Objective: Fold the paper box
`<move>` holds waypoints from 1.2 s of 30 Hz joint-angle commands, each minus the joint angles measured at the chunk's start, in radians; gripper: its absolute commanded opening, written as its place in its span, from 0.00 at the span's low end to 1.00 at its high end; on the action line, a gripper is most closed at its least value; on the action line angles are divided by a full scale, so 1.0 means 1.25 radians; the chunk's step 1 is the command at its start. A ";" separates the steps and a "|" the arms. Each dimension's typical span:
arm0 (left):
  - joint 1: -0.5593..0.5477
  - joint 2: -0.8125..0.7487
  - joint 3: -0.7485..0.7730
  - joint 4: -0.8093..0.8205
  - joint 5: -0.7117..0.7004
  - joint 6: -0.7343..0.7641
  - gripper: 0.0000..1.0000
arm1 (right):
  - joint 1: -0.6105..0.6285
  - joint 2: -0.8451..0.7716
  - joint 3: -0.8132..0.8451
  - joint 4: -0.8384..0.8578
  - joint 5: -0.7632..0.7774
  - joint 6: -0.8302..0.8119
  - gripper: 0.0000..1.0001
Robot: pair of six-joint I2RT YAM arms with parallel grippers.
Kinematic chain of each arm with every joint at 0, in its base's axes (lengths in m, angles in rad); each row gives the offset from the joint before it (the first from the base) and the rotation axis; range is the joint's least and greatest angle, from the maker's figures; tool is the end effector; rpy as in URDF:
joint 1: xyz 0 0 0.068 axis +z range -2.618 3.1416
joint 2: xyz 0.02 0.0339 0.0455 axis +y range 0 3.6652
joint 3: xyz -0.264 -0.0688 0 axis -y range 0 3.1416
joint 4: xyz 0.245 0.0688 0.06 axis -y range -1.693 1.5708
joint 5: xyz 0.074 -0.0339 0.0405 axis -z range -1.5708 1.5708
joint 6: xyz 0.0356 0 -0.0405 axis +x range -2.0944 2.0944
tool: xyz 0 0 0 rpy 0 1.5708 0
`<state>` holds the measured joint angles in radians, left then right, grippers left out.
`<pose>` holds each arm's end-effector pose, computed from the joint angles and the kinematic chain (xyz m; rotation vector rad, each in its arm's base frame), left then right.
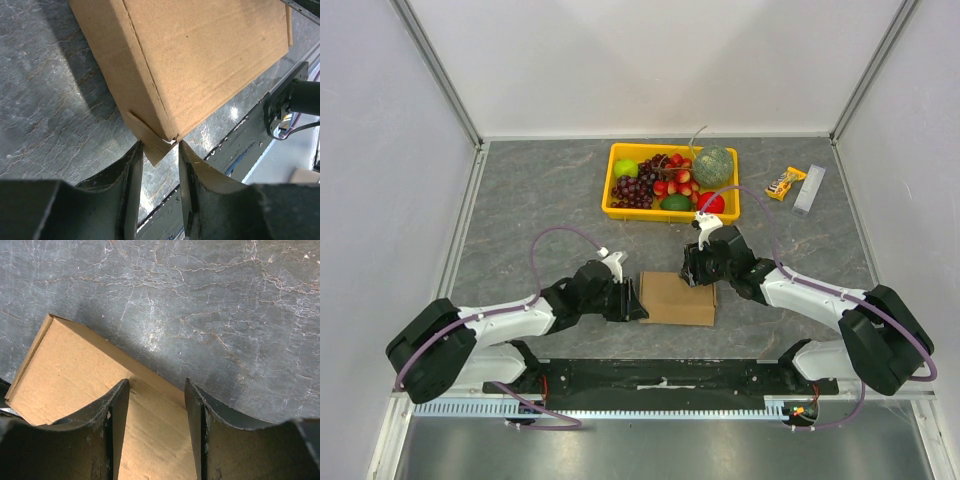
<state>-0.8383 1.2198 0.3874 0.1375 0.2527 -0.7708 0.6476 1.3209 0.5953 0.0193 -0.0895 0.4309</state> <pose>0.1417 -0.1709 0.1511 0.2329 2.4922 -1.0631 0.2063 0.1600 0.1806 -0.3041 2.3439 0.6506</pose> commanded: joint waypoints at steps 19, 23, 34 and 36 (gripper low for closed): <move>0.026 -0.033 -0.015 0.158 0.060 -0.061 0.34 | 0.006 0.005 -0.028 -0.046 -0.017 0.005 0.55; 0.029 -0.036 -0.015 0.159 0.063 -0.062 0.33 | 0.006 0.005 -0.028 -0.047 -0.019 0.005 0.55; 0.031 -0.035 -0.015 0.159 0.067 -0.062 0.28 | 0.006 0.010 -0.027 -0.045 -0.020 0.006 0.55; 0.032 -0.035 -0.017 0.159 0.067 -0.061 0.27 | 0.005 0.010 -0.027 -0.045 -0.020 0.005 0.55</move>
<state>-0.8043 1.2026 0.3573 0.2119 0.3248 -0.8150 0.6449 1.3197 0.5892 0.0368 -0.0788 0.4305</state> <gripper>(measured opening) 0.307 0.551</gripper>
